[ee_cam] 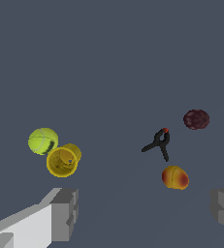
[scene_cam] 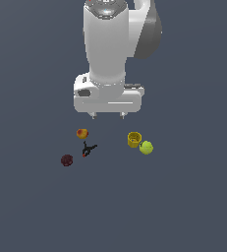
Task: Pick up a designated object from a clutter of objects.
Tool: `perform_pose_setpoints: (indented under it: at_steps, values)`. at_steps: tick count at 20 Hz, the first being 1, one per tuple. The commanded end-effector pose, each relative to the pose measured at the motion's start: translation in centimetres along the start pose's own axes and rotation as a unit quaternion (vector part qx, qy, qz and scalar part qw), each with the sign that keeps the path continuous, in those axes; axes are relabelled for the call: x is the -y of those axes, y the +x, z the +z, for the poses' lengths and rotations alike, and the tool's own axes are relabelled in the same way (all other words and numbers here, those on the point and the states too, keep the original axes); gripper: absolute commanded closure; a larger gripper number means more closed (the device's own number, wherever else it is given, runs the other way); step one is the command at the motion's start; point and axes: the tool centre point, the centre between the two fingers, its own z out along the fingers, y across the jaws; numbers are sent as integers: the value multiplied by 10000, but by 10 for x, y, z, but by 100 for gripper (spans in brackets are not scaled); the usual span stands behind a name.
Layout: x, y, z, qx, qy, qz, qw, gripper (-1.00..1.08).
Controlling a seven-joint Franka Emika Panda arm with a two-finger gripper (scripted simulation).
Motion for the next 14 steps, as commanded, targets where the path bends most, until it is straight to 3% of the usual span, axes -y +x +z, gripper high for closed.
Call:
perform_pose_setpoints:
  at_steps: [1, 14]
  values:
    - [-6, 3, 13, -10, 26, 103, 9999, -92]
    - [-64, 13, 128, -133, 162, 1070, 9940, -92]
